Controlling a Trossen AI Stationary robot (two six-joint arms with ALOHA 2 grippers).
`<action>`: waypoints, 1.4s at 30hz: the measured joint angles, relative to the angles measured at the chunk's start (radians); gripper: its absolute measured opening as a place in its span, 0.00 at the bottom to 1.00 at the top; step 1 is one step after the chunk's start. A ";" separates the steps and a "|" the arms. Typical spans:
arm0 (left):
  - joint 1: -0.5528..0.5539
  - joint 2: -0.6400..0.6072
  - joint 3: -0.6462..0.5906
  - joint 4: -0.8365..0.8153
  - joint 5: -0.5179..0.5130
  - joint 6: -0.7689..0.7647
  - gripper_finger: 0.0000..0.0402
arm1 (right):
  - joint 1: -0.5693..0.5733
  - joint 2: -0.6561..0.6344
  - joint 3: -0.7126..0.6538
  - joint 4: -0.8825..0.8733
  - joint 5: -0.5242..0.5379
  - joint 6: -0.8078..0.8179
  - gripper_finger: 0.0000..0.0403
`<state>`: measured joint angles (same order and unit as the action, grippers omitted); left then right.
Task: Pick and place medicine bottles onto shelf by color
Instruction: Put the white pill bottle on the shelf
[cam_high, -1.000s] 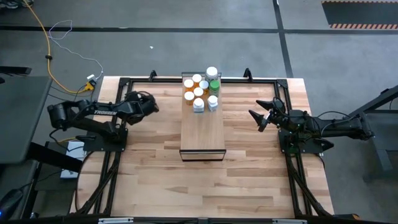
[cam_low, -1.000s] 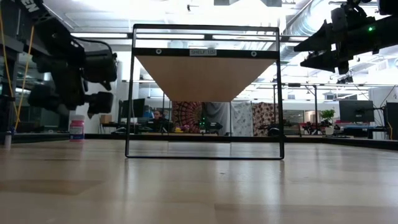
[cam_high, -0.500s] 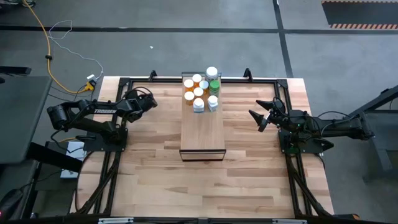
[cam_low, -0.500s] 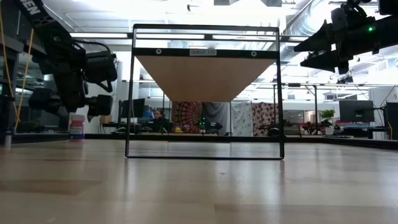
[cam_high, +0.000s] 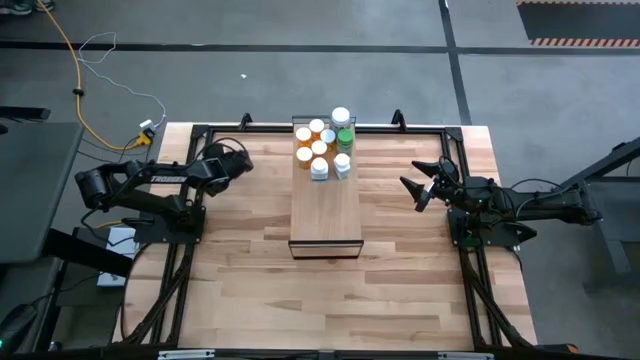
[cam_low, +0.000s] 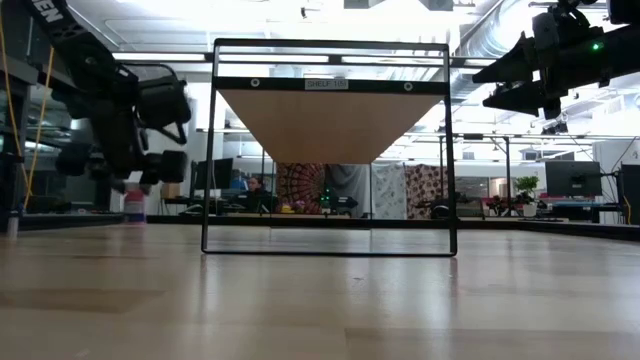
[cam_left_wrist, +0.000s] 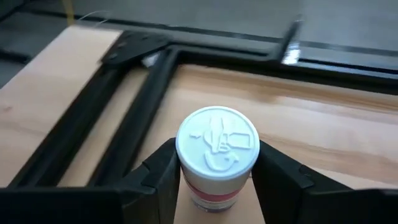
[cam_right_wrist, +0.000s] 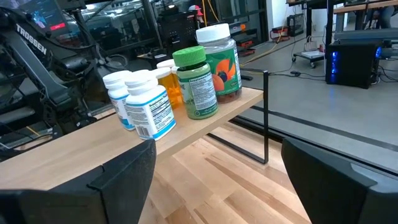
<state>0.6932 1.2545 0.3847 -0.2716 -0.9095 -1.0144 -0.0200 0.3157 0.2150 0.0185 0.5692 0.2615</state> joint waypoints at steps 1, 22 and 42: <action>-0.005 -0.010 0.002 0.017 0.006 0.032 0.37 | 0.000 0.000 0.000 0.000 0.000 0.000 0.84; -0.488 -0.373 0.375 -0.232 0.227 0.549 0.40 | 0.000 0.000 0.000 0.000 0.000 0.008 0.84; -0.651 0.126 0.671 -0.042 0.234 0.808 0.40 | 0.000 0.000 0.000 0.000 0.000 0.026 0.84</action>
<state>0.0424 1.3801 1.0557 -0.3140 -0.6752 -0.2064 -0.0200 0.3157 0.2150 0.0184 0.5694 0.2874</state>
